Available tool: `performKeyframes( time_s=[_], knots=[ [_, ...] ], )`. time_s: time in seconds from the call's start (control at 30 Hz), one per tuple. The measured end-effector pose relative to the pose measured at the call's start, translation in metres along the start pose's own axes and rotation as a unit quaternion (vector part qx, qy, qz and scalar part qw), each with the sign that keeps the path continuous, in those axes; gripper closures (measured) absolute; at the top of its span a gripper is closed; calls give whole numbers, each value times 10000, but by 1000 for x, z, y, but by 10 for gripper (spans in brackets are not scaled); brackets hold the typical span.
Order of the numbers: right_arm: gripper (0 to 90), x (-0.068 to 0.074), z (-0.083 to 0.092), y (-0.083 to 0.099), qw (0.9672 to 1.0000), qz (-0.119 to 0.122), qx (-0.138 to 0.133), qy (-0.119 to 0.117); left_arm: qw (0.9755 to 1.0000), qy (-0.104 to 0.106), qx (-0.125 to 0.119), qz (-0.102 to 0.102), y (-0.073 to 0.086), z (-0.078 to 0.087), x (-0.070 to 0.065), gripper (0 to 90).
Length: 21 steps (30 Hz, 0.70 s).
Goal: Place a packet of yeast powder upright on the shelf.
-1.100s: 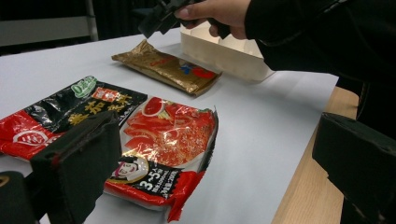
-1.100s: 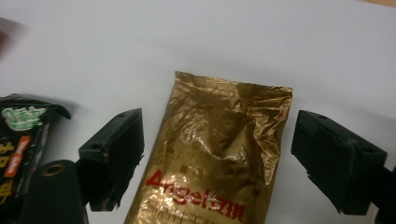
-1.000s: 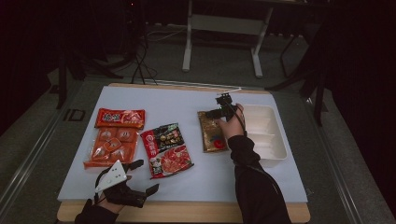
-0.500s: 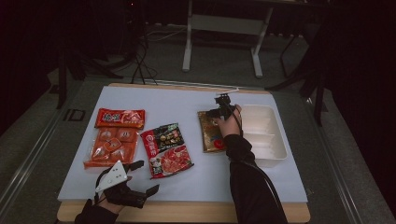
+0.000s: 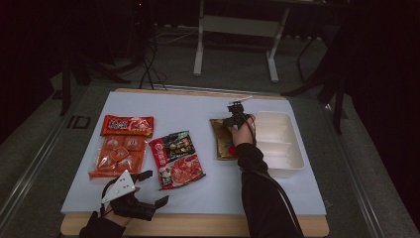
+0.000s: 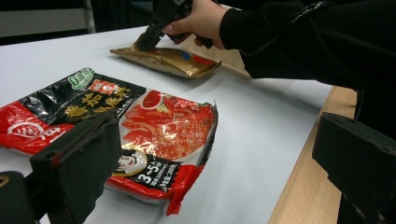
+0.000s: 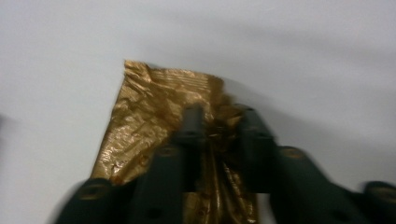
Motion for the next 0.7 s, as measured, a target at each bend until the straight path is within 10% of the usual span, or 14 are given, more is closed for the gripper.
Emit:
performKeyframes(
  time_s=[0.7],
  knots=[
    [899,23,50,-12,9960,560,-679,-146,10000,-65,17,-8,0,-1,1,20]
  ],
)
Point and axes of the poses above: each handheld gripper's, and its own axes: z roughly backward along the jaws, y roughly out of its underside, x roughly to its left, the point moved 6 cm from there along -z, roughly forward along the jaws, and after that the axes turned 9 degrees about z, right-handed, at the moved point
